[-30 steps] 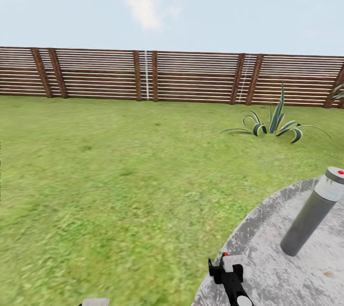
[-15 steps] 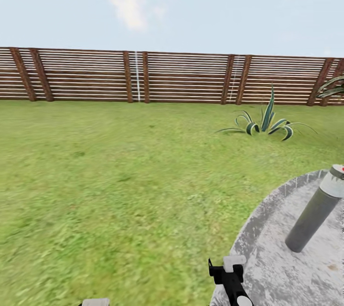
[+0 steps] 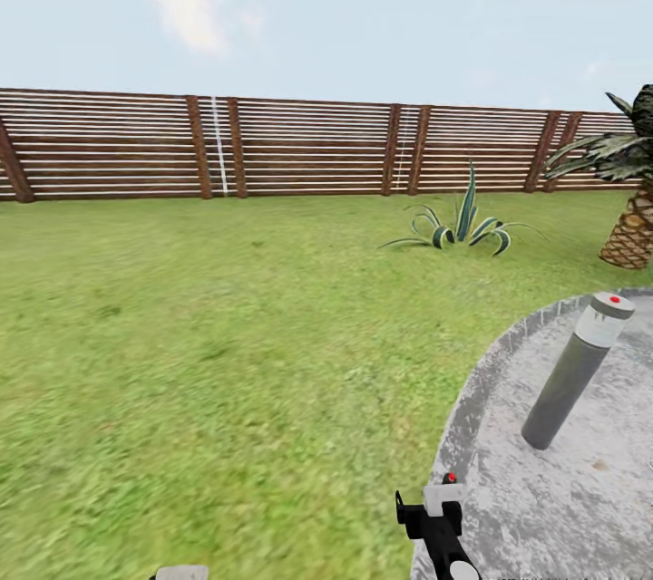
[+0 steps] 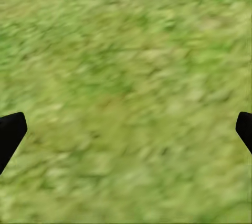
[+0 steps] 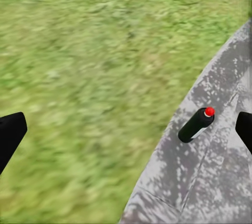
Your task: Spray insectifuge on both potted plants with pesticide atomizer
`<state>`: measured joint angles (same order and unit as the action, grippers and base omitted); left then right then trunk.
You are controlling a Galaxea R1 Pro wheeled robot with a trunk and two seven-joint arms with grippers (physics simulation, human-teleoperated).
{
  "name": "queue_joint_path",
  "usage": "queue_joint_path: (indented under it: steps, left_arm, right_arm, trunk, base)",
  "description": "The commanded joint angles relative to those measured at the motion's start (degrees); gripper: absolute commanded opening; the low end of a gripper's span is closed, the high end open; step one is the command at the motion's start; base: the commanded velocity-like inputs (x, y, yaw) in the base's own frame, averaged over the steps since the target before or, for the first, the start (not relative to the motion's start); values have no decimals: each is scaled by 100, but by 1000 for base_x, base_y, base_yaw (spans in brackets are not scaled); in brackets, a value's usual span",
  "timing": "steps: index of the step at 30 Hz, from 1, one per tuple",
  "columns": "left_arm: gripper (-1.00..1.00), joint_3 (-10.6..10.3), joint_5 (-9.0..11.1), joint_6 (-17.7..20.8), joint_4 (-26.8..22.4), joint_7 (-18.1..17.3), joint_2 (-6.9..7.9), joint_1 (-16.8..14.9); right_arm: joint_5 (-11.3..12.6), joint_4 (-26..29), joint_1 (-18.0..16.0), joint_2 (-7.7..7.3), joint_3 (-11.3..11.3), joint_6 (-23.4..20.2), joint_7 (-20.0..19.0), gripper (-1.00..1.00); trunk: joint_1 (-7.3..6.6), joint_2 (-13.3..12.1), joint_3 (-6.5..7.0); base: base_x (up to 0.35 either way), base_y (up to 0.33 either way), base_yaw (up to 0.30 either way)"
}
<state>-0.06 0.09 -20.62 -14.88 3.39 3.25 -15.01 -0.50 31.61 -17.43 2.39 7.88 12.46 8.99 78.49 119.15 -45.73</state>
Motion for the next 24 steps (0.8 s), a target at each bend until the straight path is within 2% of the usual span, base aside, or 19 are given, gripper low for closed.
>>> queue_joint_path:
  steps: [1,15,24]
  left_arm:
    - [100,-2,0,-17,3,13,0,-2]
    - [100,-3,0,-20,3,13,0,-2]
    - [100,-8,0,-19,3,13,0,-2]
  right_arm:
    - [-4,-6,-6,-2,30,11,50,100]
    - [-5,-6,-6,-2,30,11,50,100]
    - [-5,-6,-6,-2,31,11,50,100]
  trunk:
    - [0,2,-5]
    - [0,2,-5]
    - [0,2,-5]
  base:
    - [138,333,-300]
    - [123,266,-300]
    - [49,74,-300]
